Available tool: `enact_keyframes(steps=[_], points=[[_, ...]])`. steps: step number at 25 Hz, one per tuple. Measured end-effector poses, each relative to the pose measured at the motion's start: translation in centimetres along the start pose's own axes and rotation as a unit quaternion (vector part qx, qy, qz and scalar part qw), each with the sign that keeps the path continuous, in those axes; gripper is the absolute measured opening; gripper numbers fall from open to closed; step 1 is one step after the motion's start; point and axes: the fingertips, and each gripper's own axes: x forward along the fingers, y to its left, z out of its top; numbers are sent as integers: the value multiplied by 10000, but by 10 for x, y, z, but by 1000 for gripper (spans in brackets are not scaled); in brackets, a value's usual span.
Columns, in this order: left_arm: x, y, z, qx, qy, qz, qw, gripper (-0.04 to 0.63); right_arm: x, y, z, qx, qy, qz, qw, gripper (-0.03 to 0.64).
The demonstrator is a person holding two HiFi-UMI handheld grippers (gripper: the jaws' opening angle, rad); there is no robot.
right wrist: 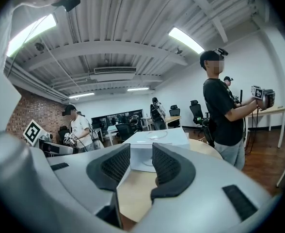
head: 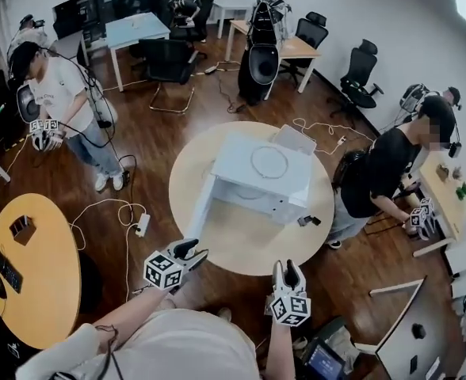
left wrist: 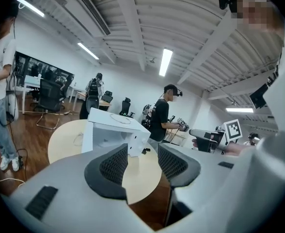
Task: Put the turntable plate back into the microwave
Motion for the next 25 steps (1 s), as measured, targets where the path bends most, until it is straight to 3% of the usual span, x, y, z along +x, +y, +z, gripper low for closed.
enact_keyframes(steps=[8,25], points=[[18,7,3,127,141,-380,9991,201,-4,-13,-10,56,-21,-474,9989,146],[16,-1,-15,115,355,-490,9981,201,-29,-21,-22,88,112,-668,9977,146]])
